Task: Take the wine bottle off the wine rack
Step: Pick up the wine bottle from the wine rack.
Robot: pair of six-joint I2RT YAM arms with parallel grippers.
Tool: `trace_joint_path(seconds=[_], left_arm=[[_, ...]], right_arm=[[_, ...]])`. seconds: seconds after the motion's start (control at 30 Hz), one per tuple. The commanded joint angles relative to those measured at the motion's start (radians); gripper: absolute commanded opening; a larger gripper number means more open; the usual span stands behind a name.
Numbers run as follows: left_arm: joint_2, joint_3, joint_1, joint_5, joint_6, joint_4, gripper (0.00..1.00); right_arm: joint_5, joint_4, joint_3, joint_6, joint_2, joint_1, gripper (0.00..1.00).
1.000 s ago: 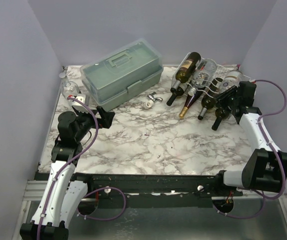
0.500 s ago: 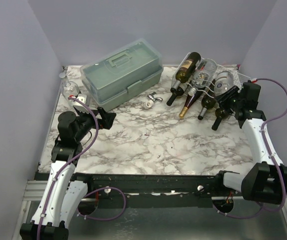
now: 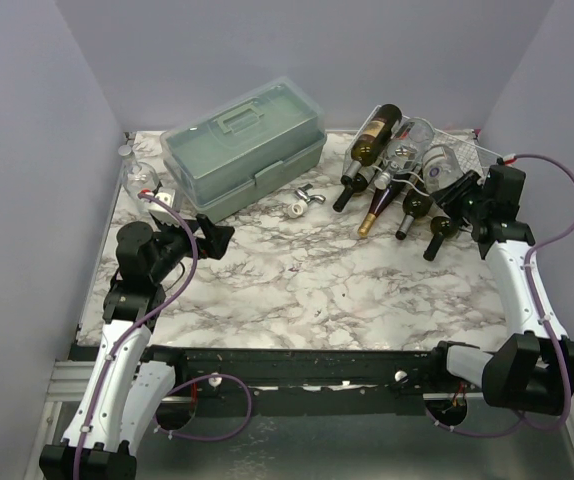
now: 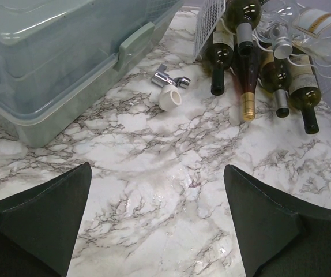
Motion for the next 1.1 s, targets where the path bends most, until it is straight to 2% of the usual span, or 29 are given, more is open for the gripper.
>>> trace_joint_path(seconds=[0.0,0.23,0.5,0.67,0.87,1.07], left_arm=[[0.001,0.014,-0.013,0.031,0.000,0.022,0.99],[0.017,-0.002,-0.071,0.130,0.011,0.069,0.99],[0.052,-0.004,-0.144,0.142,-0.010,0.080,0.99],[0.120,0.005,-0.248,0.167,-0.117,0.134,0.98],[0.229,0.034,-0.407,0.145,-0.241,0.226,0.98],[0.436,0.090,-0.520,0.058,-0.518,0.404,0.98]], right_arm=[[0.009,0.187,0.029,-0.052,-0.001,0.001,0.00],[0.032,0.137,0.026,-0.176,0.009,0.001,0.00],[-0.012,0.145,-0.032,-0.215,0.059,0.001,0.00],[-0.041,0.113,-0.032,-0.281,0.076,0.001,0.00],[0.035,0.080,-0.023,-0.324,0.017,0.001,0.00],[-0.012,0.062,-0.055,-0.313,-0.005,0.001,0.00]])
